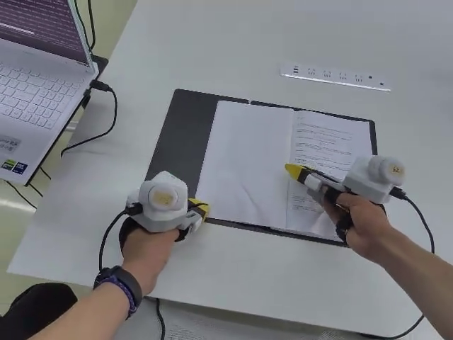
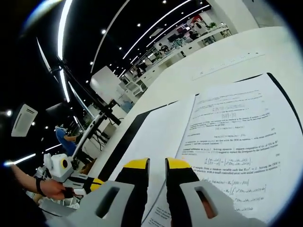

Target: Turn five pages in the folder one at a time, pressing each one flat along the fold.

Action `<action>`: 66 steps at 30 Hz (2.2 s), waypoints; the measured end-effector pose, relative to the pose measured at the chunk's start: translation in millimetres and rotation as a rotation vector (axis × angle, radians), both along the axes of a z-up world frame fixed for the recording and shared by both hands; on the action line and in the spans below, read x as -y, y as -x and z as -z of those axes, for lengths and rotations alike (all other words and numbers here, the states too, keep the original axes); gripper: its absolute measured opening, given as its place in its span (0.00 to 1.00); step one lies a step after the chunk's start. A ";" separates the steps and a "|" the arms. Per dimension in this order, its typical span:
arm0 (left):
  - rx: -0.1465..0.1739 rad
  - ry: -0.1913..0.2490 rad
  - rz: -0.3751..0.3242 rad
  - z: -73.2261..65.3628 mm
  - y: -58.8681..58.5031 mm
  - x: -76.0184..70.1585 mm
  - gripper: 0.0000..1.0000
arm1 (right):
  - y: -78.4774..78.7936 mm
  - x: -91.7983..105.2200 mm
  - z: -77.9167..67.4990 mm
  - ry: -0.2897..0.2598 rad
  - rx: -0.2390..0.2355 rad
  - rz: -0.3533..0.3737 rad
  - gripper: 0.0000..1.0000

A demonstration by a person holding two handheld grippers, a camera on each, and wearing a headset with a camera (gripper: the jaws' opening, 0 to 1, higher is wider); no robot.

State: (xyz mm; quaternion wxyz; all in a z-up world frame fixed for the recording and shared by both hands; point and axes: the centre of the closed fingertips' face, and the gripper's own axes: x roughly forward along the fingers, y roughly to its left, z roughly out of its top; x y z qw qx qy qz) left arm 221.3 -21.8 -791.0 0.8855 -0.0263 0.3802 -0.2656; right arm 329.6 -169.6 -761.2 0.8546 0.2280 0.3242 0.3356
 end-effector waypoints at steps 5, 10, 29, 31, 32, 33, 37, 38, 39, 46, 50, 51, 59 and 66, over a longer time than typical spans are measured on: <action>-0.004 0.000 -0.007 0.9 -0.9 0.0 0.00 | -6.9 -10.0 0.1 0.006 0.006 0.006 0.06; -0.005 0.002 -0.008 1.2 -1.0 0.5 0.00 | -10.7 -11.0 0.4 0.028 0.026 0.018 0.00; 0.001 -0.003 0.010 1.9 -0.1 0.6 0.00 | -57.4 -3.4 2.3 -0.017 0.038 0.200 0.00; 0.002 -0.004 0.011 1.8 -0.1 0.7 0.00 | -60.9 -3.0 2.5 -0.022 0.038 0.214 0.00; 0.003 -0.004 0.010 2.2 -0.4 0.6 0.00 | -62.6 -2.7 2.7 -0.026 0.038 0.222 0.00; 0.004 -0.004 0.011 2.2 -0.4 0.6 0.00 | -66.0 -2.1 3.3 -0.032 0.038 0.233 0.00; 0.003 -0.005 0.012 2.9 -1.0 0.4 0.00 | -77.2 -1.0 3.4 -0.052 0.042 0.270 0.00; 0.003 -0.005 0.012 3.1 -1.1 0.3 0.00 | -79.6 -0.7 3.4 -0.055 0.043 0.278 0.00; 0.003 -0.004 0.012 3.1 -1.1 0.3 0.00 | -83.5 -0.3 3.4 -0.058 0.047 0.289 0.00; -0.002 0.000 0.016 2.6 -0.9 -0.1 0.00 | -103.2 -1.9 -0.4 -0.060 0.059 0.331 0.00; -0.003 0.002 0.018 3.4 -1.4 -0.3 0.00 | -115.4 -3.7 -0.4 -0.030 0.064 0.319 0.00; -0.003 0.001 0.019 3.5 -1.4 -0.3 0.00 | -122.4 -1.2 3.3 -0.024 0.063 0.319 0.00; -0.005 0.000 0.015 3.1 -1.1 -0.2 0.00 | -127.3 -4.8 -1.2 -0.013 0.093 0.334 0.00; -0.010 -0.002 0.023 1.2 0.1 -0.1 0.00 | -113.1 -9.9 -4.4 0.001 0.095 0.282 0.00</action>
